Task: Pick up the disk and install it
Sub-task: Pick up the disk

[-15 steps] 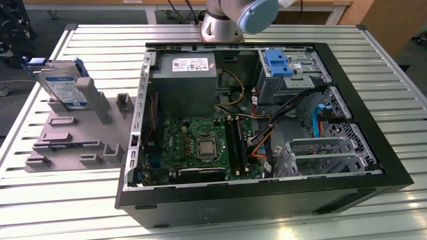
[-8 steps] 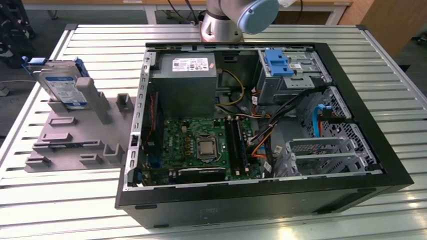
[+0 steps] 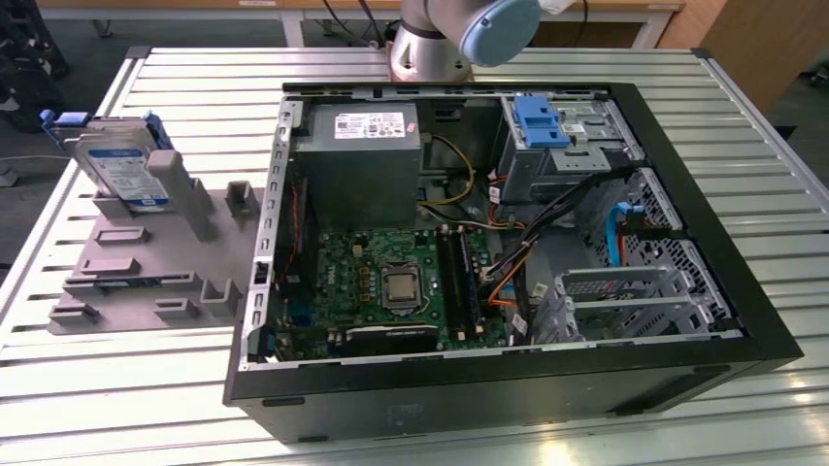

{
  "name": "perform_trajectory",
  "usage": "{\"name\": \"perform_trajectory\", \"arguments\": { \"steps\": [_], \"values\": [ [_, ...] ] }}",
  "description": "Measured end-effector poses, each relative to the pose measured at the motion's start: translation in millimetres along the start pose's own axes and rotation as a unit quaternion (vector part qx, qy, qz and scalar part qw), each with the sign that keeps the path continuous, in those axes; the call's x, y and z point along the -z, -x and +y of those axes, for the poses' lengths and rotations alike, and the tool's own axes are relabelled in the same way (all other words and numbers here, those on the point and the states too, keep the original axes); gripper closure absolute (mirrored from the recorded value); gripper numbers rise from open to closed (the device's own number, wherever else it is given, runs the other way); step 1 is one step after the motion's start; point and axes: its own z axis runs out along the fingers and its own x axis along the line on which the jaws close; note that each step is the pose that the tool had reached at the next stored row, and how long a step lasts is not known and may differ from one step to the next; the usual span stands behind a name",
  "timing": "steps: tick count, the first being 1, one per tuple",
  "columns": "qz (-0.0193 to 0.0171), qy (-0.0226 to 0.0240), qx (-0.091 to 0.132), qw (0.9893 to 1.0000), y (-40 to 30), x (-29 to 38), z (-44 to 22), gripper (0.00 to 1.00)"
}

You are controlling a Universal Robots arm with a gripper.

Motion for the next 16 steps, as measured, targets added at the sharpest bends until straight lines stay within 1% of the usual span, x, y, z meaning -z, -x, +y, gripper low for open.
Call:
{"name": "perform_trajectory", "arguments": {
  "steps": [16],
  "values": [
    [0.0, 0.0, 0.0, 1.0, 0.5, -1.0, 3.8, 0.53]
  ]
}}
